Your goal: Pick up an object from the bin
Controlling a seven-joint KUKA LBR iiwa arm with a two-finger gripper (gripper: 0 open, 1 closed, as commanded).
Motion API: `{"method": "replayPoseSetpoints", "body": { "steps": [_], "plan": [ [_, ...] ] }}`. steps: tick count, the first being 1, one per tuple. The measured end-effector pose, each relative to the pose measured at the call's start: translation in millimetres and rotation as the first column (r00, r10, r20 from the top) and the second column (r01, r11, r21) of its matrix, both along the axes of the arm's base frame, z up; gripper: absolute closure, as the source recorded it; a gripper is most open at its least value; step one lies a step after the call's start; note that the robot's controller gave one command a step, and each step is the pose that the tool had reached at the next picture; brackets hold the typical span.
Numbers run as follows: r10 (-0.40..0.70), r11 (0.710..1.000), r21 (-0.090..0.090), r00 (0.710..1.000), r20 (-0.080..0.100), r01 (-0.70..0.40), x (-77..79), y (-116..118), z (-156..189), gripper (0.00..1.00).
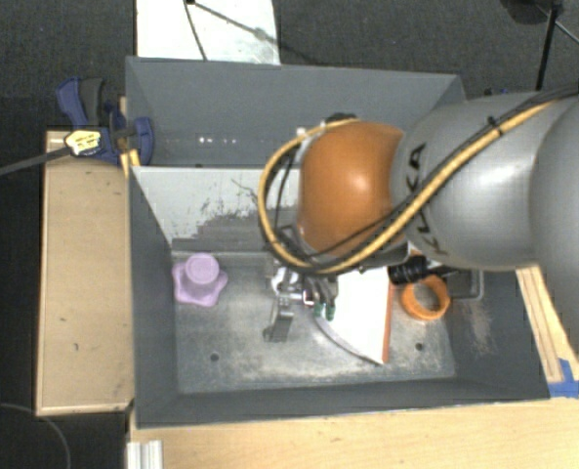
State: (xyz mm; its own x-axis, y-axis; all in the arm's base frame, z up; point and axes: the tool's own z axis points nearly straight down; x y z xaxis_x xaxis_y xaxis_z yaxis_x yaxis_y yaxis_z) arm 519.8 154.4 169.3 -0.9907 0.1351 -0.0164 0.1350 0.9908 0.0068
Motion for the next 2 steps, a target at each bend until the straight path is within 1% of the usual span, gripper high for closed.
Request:
{"method": "replayPoseSetpoints", "body": {
  "steps": [1, 2],
  "plan": [
    [0.016, 1.000, -0.006, 0.999, -0.030, -0.016, 3.5, -16.0, 9.5, 0.00],
    [-0.036, 0.999, -0.002, 0.999, -0.009, 0.036, 16.7, -48.5, 39.9, 0.00]
  ]
}}
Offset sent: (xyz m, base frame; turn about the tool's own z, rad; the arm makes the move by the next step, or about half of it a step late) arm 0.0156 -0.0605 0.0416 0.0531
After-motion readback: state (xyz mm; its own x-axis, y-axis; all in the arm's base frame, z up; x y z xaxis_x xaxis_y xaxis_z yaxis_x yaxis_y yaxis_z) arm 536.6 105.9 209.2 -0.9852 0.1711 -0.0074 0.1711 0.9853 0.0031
